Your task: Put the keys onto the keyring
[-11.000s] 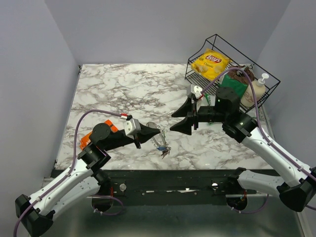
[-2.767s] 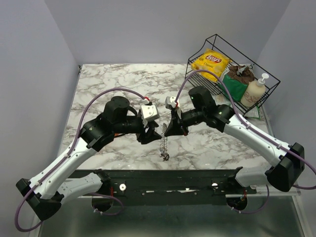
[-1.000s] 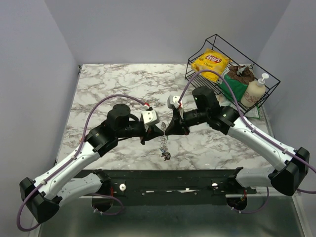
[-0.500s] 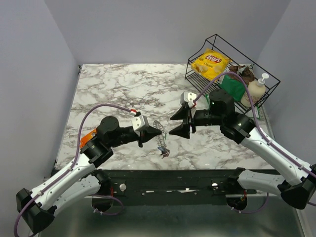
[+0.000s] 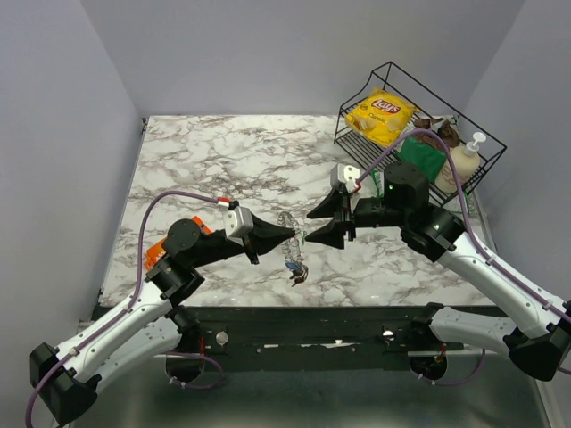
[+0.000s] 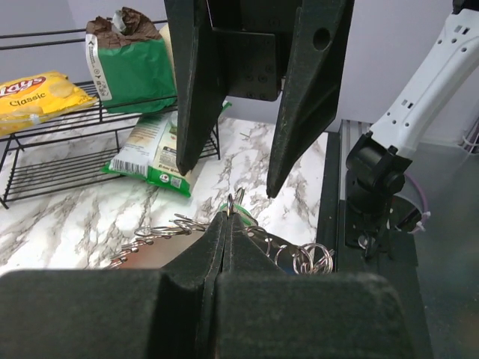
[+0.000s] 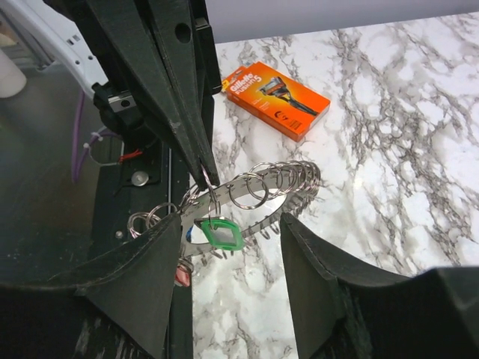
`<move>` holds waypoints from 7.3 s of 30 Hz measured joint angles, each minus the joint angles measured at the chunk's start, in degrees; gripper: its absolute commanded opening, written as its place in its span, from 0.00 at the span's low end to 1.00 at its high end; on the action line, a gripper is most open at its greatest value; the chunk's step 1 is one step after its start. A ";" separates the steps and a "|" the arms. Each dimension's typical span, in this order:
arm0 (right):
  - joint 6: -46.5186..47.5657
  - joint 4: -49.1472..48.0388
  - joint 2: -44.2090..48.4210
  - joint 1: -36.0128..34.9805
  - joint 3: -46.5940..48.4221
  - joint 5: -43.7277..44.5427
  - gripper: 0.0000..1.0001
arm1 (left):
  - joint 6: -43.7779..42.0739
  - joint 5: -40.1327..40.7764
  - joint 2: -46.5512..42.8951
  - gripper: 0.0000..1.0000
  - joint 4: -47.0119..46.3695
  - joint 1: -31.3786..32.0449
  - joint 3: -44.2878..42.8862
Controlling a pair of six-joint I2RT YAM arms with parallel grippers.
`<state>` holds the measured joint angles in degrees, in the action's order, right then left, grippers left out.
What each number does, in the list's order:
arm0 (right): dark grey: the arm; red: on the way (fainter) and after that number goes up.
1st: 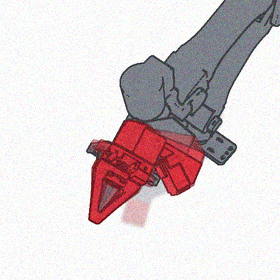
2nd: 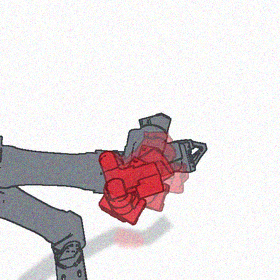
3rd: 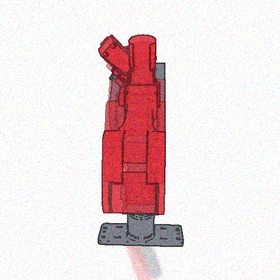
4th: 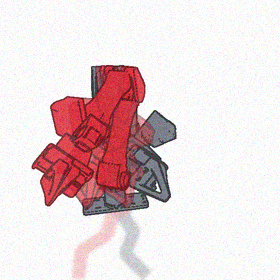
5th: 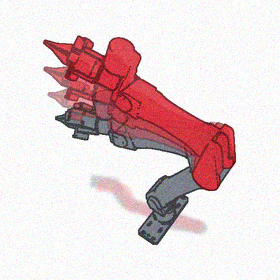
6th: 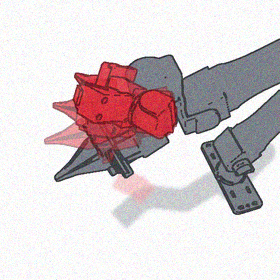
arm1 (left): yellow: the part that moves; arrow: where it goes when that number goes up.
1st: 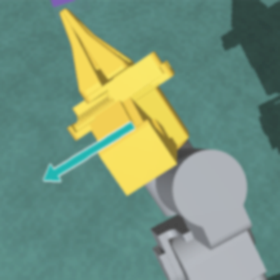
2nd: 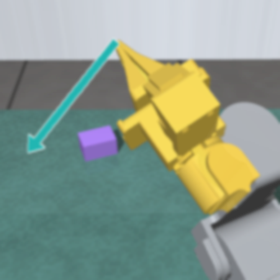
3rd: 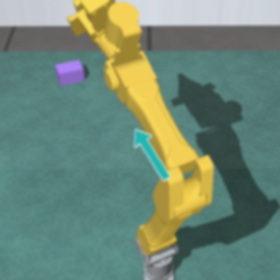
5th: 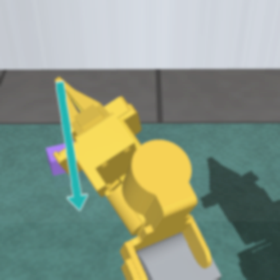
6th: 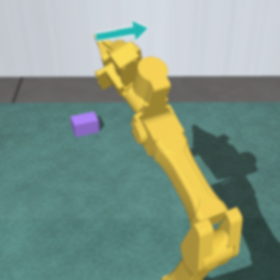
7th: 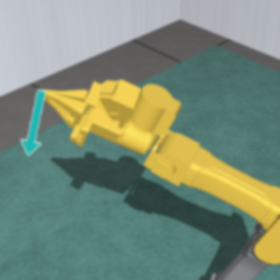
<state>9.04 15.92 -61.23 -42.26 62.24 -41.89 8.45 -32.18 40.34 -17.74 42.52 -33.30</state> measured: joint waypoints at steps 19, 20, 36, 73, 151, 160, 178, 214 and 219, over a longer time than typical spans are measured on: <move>-1.66 -1.40 -1.68 0.00 0.00 -4.52 0.01 | 1.09 -1.81 1.16 0.00 -0.04 -0.02 -1.88; -1.68 -1.40 -1.66 0.00 0.00 -4.55 0.01 | 1.09 -1.79 1.16 0.00 0.02 -0.02 -1.88; -1.51 -2.23 -1.66 0.00 -0.13 -5.90 0.01 | 2.71 -1.81 1.07 0.00 -1.07 -0.02 -1.88; -4.72 -8.79 -0.26 -0.44 -4.70 -2.71 0.01 | 6.25 -1.86 1.95 0.00 -3.10 -0.02 -1.88; -2.54 -13.73 15.26 -6.93 -13.51 9.01 0.66 | 5.64 -0.98 0.26 0.00 -5.88 0.35 -1.88; -5.53 -19.67 10.84 -6.93 -11.72 4.50 0.57 | 7.23 -3.45 0.22 0.00 -8.00 0.35 -1.84; -9.66 -26.97 6.73 -6.75 -11.50 -1.25 0.01 | 8.11 -5.35 -0.31 0.00 -10.23 0.74 -1.49; 4.85 -3.58 1.07 -6.86 -2.56 -1.49 0.01 | -12.11 -3.39 7.39 0.63 36.54 0.74 -29.22; 6.36 -0.81 -0.57 -6.86 -1.11 -1.38 0.01 | -13.90 -3.23 13.35 0.61 45.27 0.76 -32.26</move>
<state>15.40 15.11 -61.80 -49.12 61.12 -43.27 -5.45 -35.42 53.69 27.53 43.29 -65.56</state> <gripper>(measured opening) 0.013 0.621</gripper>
